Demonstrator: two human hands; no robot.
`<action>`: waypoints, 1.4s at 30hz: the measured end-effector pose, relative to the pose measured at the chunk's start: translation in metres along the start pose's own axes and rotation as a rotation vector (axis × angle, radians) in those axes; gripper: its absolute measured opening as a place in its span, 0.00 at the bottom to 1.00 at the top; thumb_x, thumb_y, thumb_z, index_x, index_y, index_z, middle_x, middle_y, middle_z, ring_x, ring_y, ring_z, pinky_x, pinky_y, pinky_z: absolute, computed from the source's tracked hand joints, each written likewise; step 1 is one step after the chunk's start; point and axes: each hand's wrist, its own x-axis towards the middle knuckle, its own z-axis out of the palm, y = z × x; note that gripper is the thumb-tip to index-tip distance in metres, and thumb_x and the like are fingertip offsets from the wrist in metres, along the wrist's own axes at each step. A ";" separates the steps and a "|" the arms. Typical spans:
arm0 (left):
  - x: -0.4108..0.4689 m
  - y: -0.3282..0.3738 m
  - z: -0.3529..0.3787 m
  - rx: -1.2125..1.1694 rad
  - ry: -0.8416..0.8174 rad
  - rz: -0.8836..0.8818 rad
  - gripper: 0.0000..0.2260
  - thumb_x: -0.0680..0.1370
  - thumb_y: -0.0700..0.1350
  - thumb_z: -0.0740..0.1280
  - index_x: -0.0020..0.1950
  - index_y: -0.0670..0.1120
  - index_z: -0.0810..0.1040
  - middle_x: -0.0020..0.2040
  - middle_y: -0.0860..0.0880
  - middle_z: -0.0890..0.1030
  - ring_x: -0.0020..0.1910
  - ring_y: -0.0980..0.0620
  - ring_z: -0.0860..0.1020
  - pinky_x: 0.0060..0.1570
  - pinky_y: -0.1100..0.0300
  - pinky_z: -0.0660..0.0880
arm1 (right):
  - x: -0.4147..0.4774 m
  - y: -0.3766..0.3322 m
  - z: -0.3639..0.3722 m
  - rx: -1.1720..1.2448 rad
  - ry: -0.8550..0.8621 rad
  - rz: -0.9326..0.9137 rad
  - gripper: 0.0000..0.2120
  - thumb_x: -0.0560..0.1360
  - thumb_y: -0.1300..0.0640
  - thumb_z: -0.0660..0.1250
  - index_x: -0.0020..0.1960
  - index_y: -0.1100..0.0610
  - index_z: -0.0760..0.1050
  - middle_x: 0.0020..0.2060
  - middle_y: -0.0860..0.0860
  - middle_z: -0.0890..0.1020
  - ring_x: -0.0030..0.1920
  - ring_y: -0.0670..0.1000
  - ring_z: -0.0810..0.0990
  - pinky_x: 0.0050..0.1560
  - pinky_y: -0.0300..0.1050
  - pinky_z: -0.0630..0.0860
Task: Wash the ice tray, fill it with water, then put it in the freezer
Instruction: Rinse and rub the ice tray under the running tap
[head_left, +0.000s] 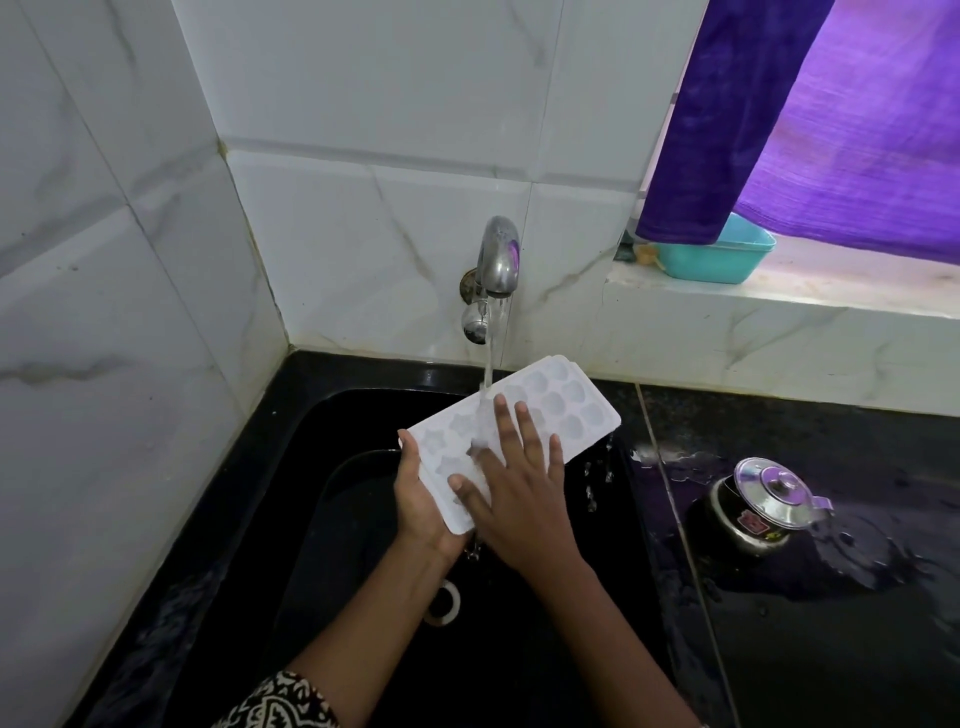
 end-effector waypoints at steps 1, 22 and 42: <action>0.001 0.002 -0.001 0.001 -0.005 0.005 0.37 0.77 0.68 0.49 0.68 0.40 0.74 0.64 0.37 0.77 0.58 0.38 0.79 0.53 0.44 0.79 | 0.001 0.003 -0.002 0.013 -0.040 0.007 0.28 0.75 0.34 0.45 0.59 0.48 0.75 0.77 0.47 0.46 0.75 0.47 0.37 0.71 0.60 0.41; -0.004 0.004 0.010 0.018 0.027 -0.019 0.38 0.77 0.69 0.48 0.65 0.39 0.76 0.59 0.37 0.80 0.51 0.39 0.82 0.43 0.47 0.81 | 0.008 0.010 -0.009 -0.024 -0.033 0.017 0.26 0.75 0.36 0.45 0.54 0.47 0.76 0.76 0.48 0.45 0.76 0.48 0.38 0.71 0.61 0.41; 0.008 0.009 0.006 0.042 0.096 0.106 0.36 0.77 0.69 0.50 0.70 0.42 0.70 0.65 0.38 0.77 0.63 0.35 0.75 0.63 0.38 0.69 | -0.022 0.023 -0.019 0.136 -0.039 0.029 0.24 0.75 0.37 0.51 0.64 0.46 0.72 0.77 0.46 0.44 0.75 0.46 0.36 0.71 0.55 0.42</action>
